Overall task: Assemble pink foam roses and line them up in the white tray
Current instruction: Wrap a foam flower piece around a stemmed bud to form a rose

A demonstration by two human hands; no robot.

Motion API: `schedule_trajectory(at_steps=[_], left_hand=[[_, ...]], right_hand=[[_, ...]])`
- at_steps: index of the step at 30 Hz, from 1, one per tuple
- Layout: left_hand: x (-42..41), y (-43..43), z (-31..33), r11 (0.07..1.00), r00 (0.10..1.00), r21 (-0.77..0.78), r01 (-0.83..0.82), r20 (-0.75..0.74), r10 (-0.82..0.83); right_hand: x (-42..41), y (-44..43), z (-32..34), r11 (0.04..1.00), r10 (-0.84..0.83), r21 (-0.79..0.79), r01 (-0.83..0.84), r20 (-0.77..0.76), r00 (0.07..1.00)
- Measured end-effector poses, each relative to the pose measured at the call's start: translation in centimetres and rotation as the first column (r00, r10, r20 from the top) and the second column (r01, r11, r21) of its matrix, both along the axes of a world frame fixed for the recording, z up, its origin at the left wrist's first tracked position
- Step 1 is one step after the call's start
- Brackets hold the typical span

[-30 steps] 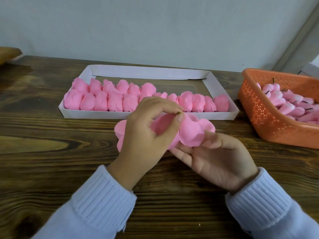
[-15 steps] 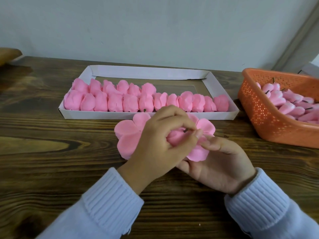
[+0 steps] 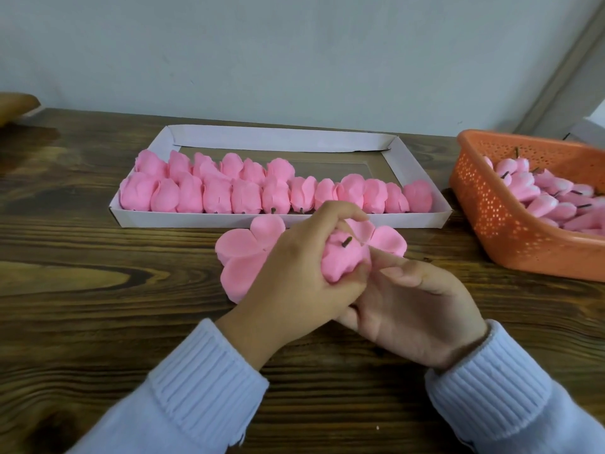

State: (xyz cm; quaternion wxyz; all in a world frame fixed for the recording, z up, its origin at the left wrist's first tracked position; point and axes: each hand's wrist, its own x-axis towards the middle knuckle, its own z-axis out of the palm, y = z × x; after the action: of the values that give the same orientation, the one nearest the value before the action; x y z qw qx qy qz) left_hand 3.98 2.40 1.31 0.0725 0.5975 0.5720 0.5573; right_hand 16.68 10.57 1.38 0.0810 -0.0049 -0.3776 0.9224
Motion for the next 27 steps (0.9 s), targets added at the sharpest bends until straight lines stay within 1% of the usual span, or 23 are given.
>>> schedule_trajectory(at_steps=[1, 3, 4, 5, 6, 7, 8, 9, 10, 11, 12, 15, 17, 20, 22, 23, 25, 27], left_hand=[[-0.1, 0.0, -0.1, 1.000, 1.000, 0.003, -0.014, 0.010, 0.014], [-0.3, 0.1, -0.3, 0.999, 0.999, 0.011, -0.049, 0.008, 0.049], [-0.4, 0.1, -0.4, 0.998, 0.998, 0.011, -0.061, 0.008, 0.061], [-0.5, 0.1, -0.4, 0.998, 0.998, 0.002, -0.066, 0.013, 0.065], [-0.5, 0.2, -0.4, 0.998, 0.998, -0.012, -0.064, 0.018, 0.064], [-0.5, 0.2, -0.4, 0.998, 0.998, -0.027, -0.059, 0.016, 0.059], [-0.5, 0.2, -0.4, 0.998, 0.999, -0.043, -0.049, 0.008, 0.049], [-0.3, 0.2, -0.4, 0.998, 1.000, -0.060, -0.031, 0.000, 0.031], [-0.2, 0.3, -0.5, 0.997, 1.000, -0.080, -0.003, -0.001, 0.003], [-0.1, 0.3, -0.5, 0.994, 1.000, -0.102, 0.031, 0.001, -0.031], [0.1, 0.3, -0.5, 0.991, 0.998, -0.119, 0.064, 0.001, -0.065], [0.2, 0.4, -0.6, 0.984, 0.992, -0.123, 0.127, -0.013, -0.129], [0.3, 0.3, -0.4, 0.985, 0.990, -0.102, 0.137, -0.027, -0.140], [0.3, 0.1, -0.1, 0.998, 0.990, -0.027, 0.061, -0.127, -0.064], [0.3, 0.2, 0.0, 0.999, 0.980, 0.015, 0.041, -0.194, -0.037], [0.4, 0.2, 0.0, 0.998, 0.978, 0.014, 0.062, -0.199, -0.058], [0.7, 0.3, 0.1, 0.991, 0.978, -0.013, 0.131, -0.163, -0.132], [0.9, 0.3, 0.1, 0.988, 0.982, -0.039, 0.150, -0.111, -0.154]], right_hand=[[0.1, 0.3, -0.1, 1.000, -0.024, 0.012, 0.025, -0.003, 1.000], [0.3, 0.4, -0.2, 0.989, -0.128, 0.072, 0.127, 0.010, 0.992], [0.3, 0.4, -0.2, 0.969, -0.207, 0.138, 0.204, 0.004, 0.978], [0.2, 0.3, -0.2, 0.915, -0.320, 0.256, 0.313, -0.015, 0.947], [0.2, 0.1, -0.3, 0.794, -0.460, 0.419, 0.441, -0.061, 0.886], [0.1, -0.1, -0.3, 0.614, -0.572, 0.567, 0.549, -0.159, 0.805], [0.0, -0.3, -0.4, 0.435, -0.623, 0.657, 0.617, -0.275, 0.732], [0.0, -0.5, -0.4, 0.298, -0.630, 0.700, 0.649, -0.367, 0.684], [0.1, -0.5, -0.5, 0.193, -0.627, 0.729, 0.657, -0.423, 0.654], [0.1, -0.5, -0.7, 0.112, -0.630, 0.754, 0.648, -0.450, 0.633], [0.0, -0.5, -0.8, 0.068, -0.637, 0.773, 0.631, -0.453, 0.624], [0.0, -0.4, -0.9, 0.052, -0.654, 0.784, 0.619, -0.442, 0.614], [0.1, -0.4, -0.9, 0.027, -0.673, 0.765, 0.643, -0.462, 0.577], [0.2, -0.2, -0.9, -0.030, -0.684, 0.749, 0.662, -0.498, 0.532], [0.0, -0.2, -0.8, -0.035, -0.673, 0.763, 0.646, -0.496, 0.549], [-0.1, -0.3, -0.8, -0.020, -0.661, 0.770, 0.637, -0.488, 0.570], [-0.2, -0.4, -0.8, 0.017, -0.631, 0.789, 0.614, -0.468, 0.619], [-0.3, -0.5, -0.9, 0.031, -0.611, 0.801, 0.597, -0.458, 0.646]])
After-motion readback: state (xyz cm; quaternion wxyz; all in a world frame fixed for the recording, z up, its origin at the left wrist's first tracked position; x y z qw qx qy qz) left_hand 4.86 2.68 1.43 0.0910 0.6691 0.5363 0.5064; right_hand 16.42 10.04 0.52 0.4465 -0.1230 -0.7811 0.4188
